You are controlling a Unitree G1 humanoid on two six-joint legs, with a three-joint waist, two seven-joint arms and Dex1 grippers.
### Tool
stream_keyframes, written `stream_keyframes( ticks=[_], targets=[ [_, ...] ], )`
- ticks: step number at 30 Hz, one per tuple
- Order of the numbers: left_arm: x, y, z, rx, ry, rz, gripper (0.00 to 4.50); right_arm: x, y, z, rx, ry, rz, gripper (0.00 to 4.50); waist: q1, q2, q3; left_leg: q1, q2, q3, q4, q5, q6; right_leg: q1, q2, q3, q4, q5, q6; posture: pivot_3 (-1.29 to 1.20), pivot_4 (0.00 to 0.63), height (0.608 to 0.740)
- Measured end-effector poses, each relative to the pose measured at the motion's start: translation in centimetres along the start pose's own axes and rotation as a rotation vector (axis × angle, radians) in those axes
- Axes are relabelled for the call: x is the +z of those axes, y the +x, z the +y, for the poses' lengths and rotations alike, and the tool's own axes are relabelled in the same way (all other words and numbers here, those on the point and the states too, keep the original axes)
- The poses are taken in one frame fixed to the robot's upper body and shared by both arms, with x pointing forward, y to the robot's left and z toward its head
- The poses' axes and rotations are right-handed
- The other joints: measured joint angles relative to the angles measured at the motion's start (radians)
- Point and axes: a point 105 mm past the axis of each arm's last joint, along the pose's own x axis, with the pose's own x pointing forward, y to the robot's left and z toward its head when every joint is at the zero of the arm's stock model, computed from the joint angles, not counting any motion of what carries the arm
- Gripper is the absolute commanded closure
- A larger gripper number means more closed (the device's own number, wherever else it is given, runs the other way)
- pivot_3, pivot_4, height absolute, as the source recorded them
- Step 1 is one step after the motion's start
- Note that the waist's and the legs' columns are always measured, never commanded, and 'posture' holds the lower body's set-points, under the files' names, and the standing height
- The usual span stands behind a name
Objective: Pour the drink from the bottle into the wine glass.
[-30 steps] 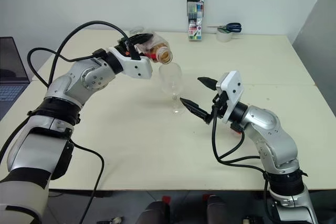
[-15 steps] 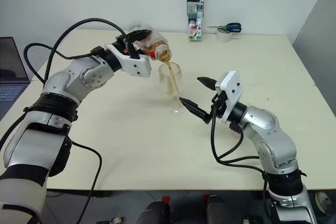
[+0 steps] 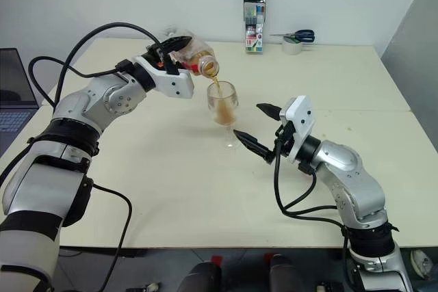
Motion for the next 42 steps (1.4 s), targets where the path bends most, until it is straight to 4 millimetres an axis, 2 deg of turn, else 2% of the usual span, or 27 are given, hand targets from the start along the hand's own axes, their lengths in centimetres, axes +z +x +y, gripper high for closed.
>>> stream_keyframes(
  ticks=[33,42],
  targets=[
    [0.1,0.5,1.9,0.025,0.046,-0.015,2.81,0.1,0.0,0.4,-0.005,-0.002,-0.008,0.0,-0.001,0.0,0.0,0.0,0.0,0.0,0.001,0.0,0.0,-0.001,0.0,0.0,0.004,0.0,0.0,0.0,0.15,0.74],
    [0.2,0.5,1.9,0.022,0.046,-0.023,2.81,0.1,0.0,0.4,-0.005,-0.002,-0.007,0.0,-0.001,0.0,0.0,0.0,0.0,0.0,0.001,0.0,0.0,-0.001,0.0,0.0,0.004,0.0,0.0,0.0,0.15,0.74]
  ],
)
